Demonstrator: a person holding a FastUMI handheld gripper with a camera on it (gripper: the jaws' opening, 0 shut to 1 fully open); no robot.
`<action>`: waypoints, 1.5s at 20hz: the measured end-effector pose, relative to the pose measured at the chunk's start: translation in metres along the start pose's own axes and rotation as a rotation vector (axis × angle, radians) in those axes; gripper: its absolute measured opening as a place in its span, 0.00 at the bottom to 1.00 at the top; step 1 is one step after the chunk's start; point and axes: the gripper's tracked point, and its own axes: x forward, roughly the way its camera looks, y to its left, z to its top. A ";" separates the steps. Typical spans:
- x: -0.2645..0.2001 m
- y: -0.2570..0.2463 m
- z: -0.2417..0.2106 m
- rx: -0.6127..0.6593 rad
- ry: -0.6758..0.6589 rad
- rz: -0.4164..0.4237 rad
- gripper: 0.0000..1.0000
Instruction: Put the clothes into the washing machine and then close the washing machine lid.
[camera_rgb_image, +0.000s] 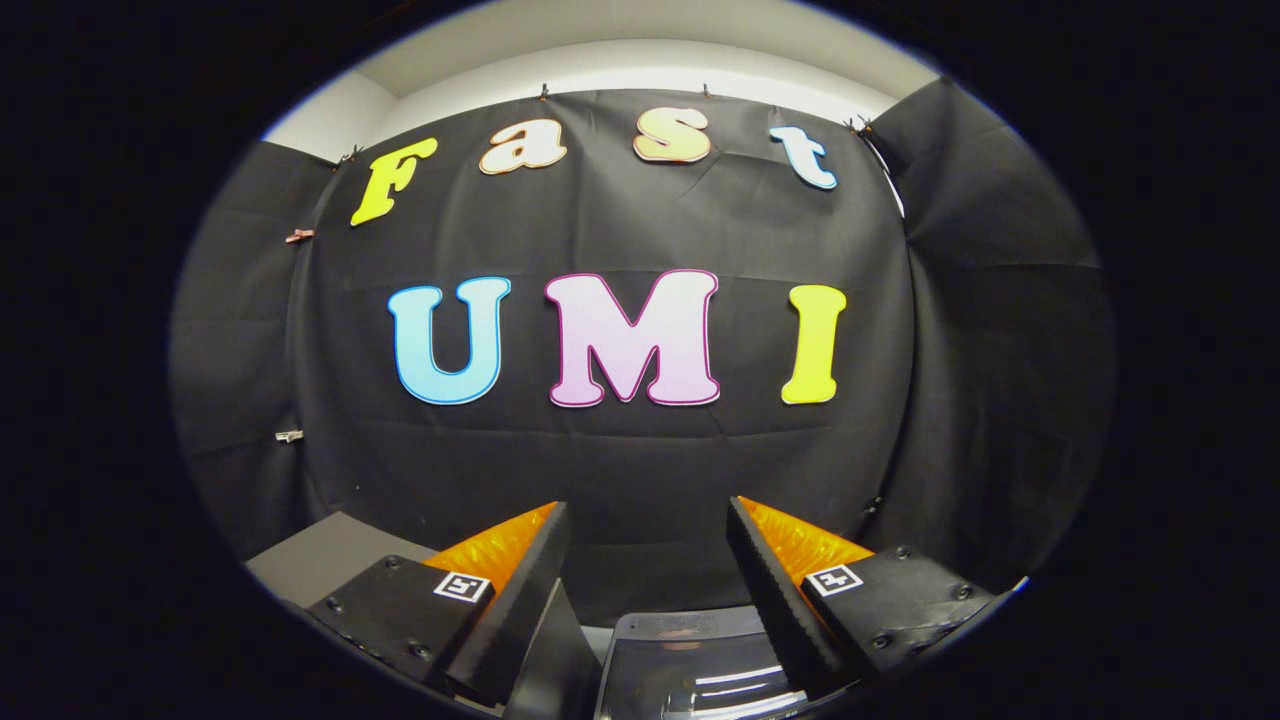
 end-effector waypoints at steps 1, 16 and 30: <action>0.000 0.001 0.000 0.000 0.000 0.005 0.99; 0.000 0.002 0.010 -0.038 -0.026 0.049 0.98; 0.000 -0.004 0.025 -0.045 -0.002 0.083 0.97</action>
